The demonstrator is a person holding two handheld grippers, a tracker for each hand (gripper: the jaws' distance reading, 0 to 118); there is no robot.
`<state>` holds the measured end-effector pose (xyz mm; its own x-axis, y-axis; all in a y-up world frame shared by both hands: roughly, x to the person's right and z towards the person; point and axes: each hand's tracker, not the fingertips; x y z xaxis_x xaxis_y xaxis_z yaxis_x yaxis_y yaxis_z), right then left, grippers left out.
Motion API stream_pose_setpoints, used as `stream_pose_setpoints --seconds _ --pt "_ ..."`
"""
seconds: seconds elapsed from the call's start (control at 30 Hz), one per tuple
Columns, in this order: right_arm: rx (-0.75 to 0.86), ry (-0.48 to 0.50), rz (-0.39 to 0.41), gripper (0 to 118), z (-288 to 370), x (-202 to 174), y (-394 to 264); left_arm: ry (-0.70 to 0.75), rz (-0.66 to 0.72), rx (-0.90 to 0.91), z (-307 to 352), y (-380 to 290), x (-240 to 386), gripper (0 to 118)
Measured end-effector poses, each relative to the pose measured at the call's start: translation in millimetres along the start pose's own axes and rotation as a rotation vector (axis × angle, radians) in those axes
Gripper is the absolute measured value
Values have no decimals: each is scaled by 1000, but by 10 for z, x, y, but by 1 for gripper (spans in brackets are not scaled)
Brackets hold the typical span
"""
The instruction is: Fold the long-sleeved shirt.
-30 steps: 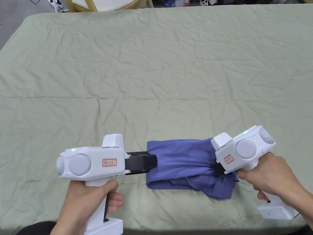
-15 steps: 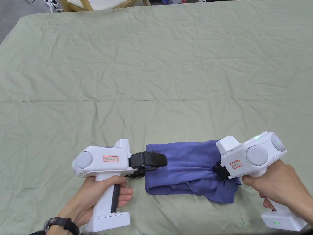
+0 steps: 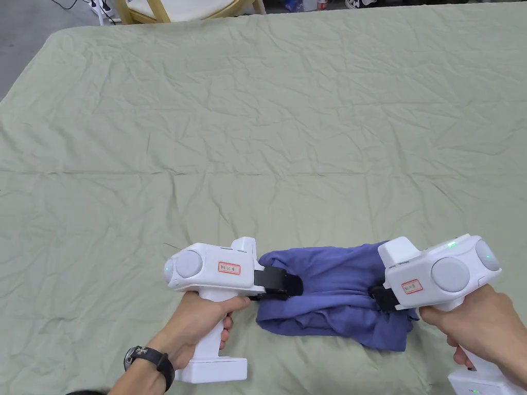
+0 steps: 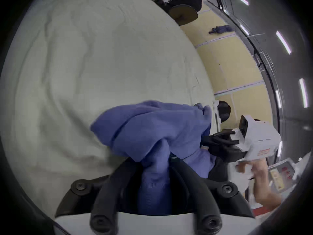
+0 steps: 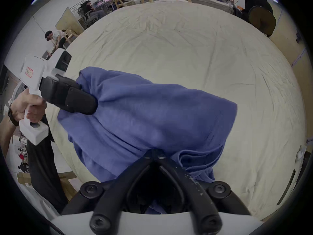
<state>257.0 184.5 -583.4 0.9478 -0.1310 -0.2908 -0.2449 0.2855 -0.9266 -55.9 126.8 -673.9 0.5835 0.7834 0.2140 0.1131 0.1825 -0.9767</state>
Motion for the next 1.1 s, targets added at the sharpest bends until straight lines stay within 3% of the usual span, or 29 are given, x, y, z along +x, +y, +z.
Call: stream_pose_setpoints --seconds 0.27,0.47,0.63,0.8,1.1 --pt "60 -55 50 1 103 -109 -39 87 -132 29 -6 -80 120 15" --pt "309 -121 100 1 797 -339 -24 121 -133 10 -13 -59 203 16" --pt "499 -179 58 1 1259 -539 -312 155 -152 31 -23 -117 259 15" --pt "533 -178 -31 1 1273 -689 -778 179 -157 51 -27 -149 296 15" --pt "535 -170 -17 1 1243 -861 -682 210 -201 60 162 -132 383 15"
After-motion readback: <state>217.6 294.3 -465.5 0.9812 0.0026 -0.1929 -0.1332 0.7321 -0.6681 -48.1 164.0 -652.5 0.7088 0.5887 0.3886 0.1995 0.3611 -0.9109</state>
